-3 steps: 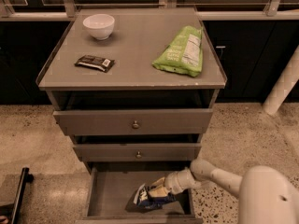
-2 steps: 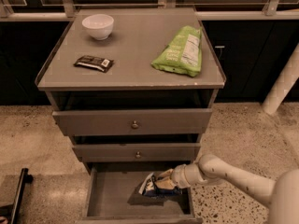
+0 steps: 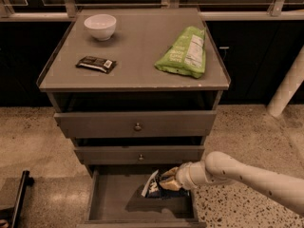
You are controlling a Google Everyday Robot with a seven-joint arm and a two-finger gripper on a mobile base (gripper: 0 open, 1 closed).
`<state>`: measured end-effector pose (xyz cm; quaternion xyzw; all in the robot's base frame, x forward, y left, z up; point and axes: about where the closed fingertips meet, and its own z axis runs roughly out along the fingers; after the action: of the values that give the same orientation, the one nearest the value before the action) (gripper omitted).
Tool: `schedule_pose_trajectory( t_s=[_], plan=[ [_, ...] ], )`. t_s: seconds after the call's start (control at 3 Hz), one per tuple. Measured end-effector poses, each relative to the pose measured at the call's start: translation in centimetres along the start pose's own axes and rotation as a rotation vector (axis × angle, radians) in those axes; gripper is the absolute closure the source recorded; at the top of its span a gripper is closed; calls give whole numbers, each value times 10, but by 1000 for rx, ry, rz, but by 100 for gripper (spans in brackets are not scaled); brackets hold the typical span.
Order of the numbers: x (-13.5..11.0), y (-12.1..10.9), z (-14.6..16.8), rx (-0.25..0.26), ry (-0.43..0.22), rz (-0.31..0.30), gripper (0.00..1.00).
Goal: Pick blue chip bag from bottom drawer and place on counter
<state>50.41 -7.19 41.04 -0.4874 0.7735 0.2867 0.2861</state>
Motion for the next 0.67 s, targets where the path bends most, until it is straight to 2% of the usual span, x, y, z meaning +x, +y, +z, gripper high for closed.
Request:
schedule_pose_trajectory(
  t_s=[0.33,0.67],
  plan=[
    [0,0,0,0,0,0,100],
    [-11,4,-8,2,23,-17,100]
  ],
)
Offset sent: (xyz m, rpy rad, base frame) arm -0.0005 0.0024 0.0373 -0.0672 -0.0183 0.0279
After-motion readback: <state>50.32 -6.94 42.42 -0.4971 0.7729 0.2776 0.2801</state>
